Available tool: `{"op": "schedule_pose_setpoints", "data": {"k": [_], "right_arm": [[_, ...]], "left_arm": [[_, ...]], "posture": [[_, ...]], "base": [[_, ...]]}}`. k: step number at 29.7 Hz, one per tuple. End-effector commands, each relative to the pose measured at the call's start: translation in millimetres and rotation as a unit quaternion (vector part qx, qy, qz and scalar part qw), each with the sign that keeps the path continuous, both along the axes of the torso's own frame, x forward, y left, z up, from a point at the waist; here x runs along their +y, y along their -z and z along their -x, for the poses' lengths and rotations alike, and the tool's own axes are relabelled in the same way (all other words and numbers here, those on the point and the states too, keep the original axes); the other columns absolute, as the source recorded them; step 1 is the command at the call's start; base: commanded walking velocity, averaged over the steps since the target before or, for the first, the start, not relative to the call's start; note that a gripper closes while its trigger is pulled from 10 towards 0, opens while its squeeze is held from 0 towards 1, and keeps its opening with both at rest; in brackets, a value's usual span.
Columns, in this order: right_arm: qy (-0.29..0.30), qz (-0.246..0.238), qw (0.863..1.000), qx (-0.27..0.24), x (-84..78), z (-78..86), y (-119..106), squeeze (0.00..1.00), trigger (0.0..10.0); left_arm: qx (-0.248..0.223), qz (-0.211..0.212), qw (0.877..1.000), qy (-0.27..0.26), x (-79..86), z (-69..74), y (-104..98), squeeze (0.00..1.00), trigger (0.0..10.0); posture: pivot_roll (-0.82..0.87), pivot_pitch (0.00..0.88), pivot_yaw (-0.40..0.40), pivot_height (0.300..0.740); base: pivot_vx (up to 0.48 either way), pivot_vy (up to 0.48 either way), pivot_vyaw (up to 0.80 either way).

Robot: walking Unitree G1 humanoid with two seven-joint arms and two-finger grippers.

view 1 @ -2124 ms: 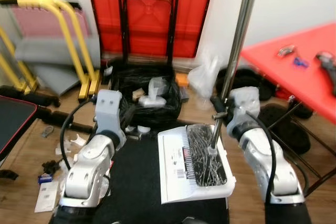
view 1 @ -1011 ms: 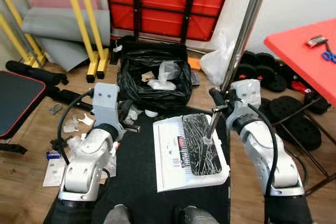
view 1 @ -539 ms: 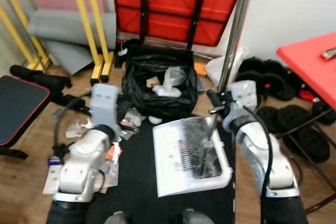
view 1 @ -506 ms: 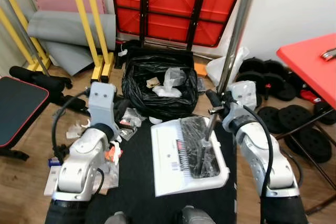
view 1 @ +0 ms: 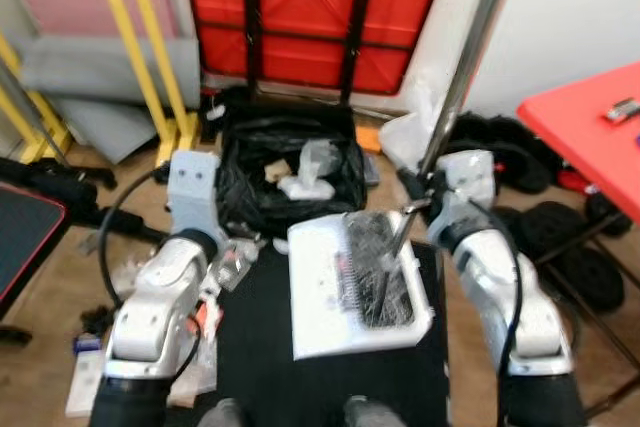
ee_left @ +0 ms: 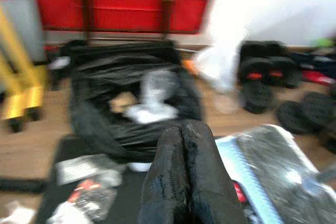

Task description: Sweep floor

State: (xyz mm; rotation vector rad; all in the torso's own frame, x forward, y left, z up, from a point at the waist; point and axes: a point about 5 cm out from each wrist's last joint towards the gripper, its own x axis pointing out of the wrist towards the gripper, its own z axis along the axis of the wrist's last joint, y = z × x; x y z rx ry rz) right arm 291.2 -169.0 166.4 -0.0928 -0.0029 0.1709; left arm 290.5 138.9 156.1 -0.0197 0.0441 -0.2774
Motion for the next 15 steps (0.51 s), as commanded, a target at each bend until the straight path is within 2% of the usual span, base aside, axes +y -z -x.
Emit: {"op": "schedule_pose_setpoints", "data": {"k": [1,15], "right_arm": [[0.012,0.000,1.000,-0.028,-3.9,1.1,-10.5,0.00,10.0],[0.033,0.007,0.999,-0.038,-6.2,-0.6,-13.5,0.00,10.0]], "left_arm": [[0.015,-0.005,1.000,-0.004,2.0,1.8,7.3,0.00,10.0],[0.014,-0.008,1.000,-0.007,2.6,1.4,6.1,0.00,10.0]], "posture": [[-0.14,0.134,-0.108,0.740],[-0.14,0.140,-0.106,0.740]], "base": [[0.000,0.000,0.00],[0.000,0.000,0.00]]}}
